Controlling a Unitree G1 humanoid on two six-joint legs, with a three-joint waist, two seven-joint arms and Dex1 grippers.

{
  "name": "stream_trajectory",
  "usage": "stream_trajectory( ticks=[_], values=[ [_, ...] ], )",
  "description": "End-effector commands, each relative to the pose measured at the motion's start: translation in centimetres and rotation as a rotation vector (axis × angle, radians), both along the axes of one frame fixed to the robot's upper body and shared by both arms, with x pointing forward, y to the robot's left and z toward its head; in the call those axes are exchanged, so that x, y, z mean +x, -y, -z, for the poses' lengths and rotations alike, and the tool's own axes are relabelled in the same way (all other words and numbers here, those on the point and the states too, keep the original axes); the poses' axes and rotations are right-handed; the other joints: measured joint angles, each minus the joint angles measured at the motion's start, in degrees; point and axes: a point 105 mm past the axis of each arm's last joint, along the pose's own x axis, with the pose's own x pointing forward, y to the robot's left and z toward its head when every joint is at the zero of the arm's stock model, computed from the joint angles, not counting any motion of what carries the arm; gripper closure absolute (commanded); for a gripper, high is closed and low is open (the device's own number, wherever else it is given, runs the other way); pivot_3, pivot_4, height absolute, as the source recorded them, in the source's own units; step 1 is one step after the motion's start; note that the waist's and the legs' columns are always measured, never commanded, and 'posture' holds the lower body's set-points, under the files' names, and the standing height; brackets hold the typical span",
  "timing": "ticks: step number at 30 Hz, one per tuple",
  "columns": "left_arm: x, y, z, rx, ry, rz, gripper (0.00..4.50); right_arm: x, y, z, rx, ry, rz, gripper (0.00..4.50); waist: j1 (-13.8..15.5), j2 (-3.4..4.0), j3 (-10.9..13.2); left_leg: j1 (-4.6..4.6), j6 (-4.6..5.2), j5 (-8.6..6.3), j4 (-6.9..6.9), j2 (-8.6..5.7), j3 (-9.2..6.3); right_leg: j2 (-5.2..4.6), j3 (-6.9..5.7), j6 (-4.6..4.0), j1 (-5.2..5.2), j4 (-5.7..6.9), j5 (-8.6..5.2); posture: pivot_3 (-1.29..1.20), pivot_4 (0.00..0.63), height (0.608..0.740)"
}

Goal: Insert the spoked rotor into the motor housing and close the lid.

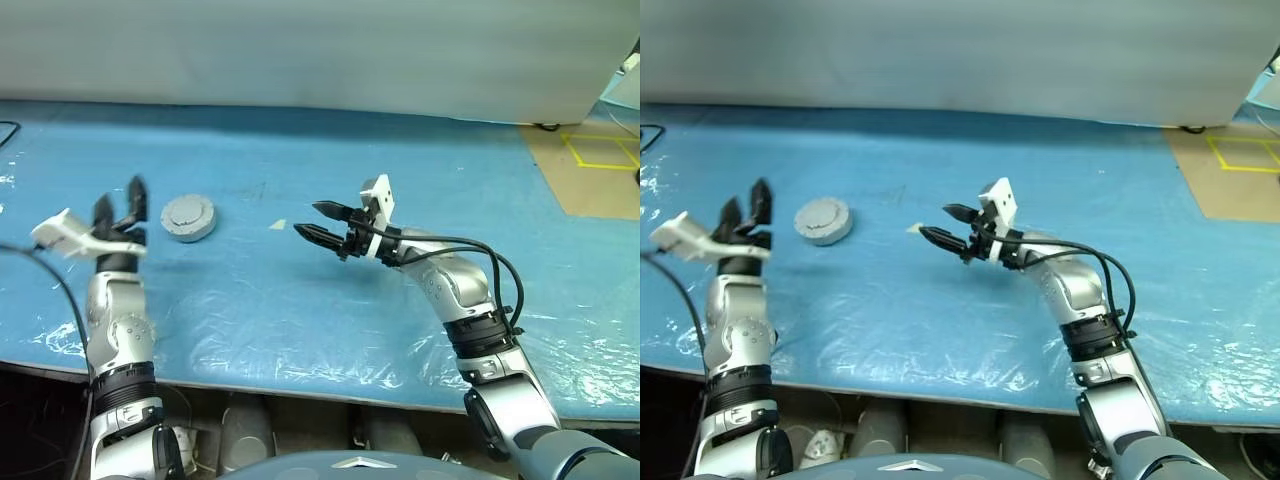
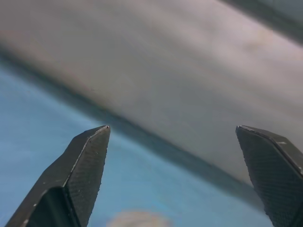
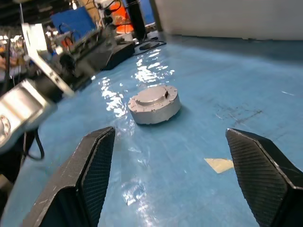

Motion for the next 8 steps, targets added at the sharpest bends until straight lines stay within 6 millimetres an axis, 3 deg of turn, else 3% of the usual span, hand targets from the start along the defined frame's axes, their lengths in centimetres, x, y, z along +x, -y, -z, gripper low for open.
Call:
stream_trajectory(
  ticks=[1, 5, 8],
  values=[
    [-0.7, 6.0, -0.2, 0.293, 0.022, 0.301, 0.02, 0.3, 1.8, -0.4, -0.039, 0.122, 0.048, 0.57, -0.1, 0.00, 0.0, 0.02, 0.00, 0.00, 0.00, 0.01, 0.01, 0.01, 0.00, 0.00, 0.00, 0.01, 0.00, 0.00, 0.150, 0.740],
    [-1.9, 9.6, 1.1, 0.383, 0.022, 0.484, 0.02, 0.7, 3.8, 0.2, -0.071, 0.124, 0.101, 0.57, -1.1, 0.01, 0.0, 0.04, 0.00, 0.00, 0.00, 0.00, 0.08, 0.03, 0.03, 0.00, -0.04, 0.01, 0.00, 0.00, 0.150, 0.740],
    [-2.6, 10.7, 2.0, 0.412, 0.021, 0.540, 0.02, 0.9, 5.1, 0.1, -0.075, 0.119, 0.142, 0.57, -1.4, 0.01, 0.0, 0.04, 0.00, 0.00, -0.02, 0.02, 0.07, 0.05, 0.05, 0.00, -0.05, 0.02, 0.00, 0.00, 0.150, 0.740]
  ],
)
